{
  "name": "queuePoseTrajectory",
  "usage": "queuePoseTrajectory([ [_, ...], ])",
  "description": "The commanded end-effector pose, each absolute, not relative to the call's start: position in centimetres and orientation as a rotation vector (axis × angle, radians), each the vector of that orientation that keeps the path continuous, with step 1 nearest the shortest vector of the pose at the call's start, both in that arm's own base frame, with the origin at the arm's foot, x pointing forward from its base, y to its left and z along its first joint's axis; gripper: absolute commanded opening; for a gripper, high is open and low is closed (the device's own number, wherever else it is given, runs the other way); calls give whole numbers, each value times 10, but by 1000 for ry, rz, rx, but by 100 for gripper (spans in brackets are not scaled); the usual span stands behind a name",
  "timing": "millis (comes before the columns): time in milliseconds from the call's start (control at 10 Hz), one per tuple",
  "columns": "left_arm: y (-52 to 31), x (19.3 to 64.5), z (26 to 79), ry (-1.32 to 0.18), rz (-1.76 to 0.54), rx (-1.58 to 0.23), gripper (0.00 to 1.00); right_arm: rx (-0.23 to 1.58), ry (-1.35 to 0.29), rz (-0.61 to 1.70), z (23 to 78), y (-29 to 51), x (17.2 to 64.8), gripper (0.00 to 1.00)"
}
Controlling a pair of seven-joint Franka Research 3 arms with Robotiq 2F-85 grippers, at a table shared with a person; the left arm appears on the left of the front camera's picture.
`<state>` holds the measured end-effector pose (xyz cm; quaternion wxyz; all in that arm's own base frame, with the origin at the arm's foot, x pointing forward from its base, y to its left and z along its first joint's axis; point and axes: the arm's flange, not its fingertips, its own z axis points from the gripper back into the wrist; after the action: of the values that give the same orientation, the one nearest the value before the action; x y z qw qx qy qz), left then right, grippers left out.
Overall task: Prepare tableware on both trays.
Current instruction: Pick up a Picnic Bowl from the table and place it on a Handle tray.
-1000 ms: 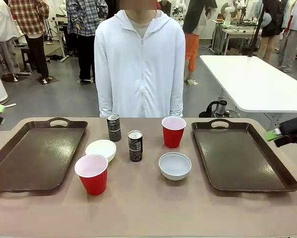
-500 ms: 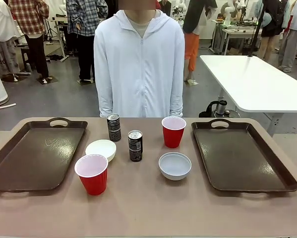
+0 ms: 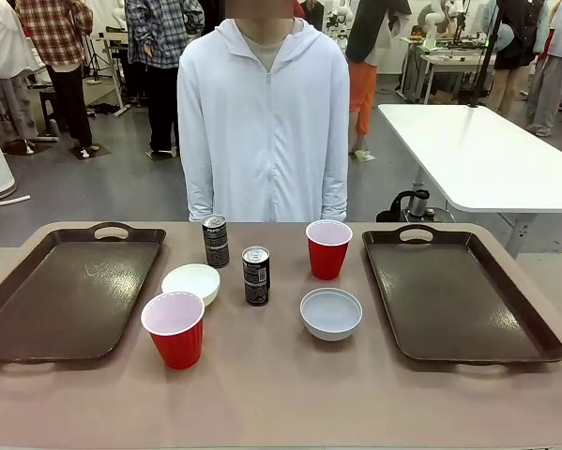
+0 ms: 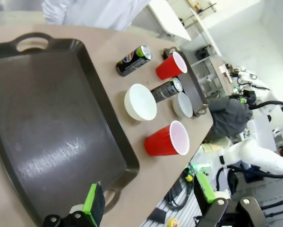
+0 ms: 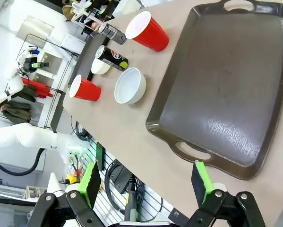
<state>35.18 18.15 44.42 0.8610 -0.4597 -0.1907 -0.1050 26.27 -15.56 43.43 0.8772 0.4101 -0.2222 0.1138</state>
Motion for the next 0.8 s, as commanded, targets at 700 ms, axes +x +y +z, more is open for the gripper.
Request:
queuePoseTrajectory([
  [700,183,352,444,-411,-225,-978,100,869,-469,226,433,-160,261,100],
])
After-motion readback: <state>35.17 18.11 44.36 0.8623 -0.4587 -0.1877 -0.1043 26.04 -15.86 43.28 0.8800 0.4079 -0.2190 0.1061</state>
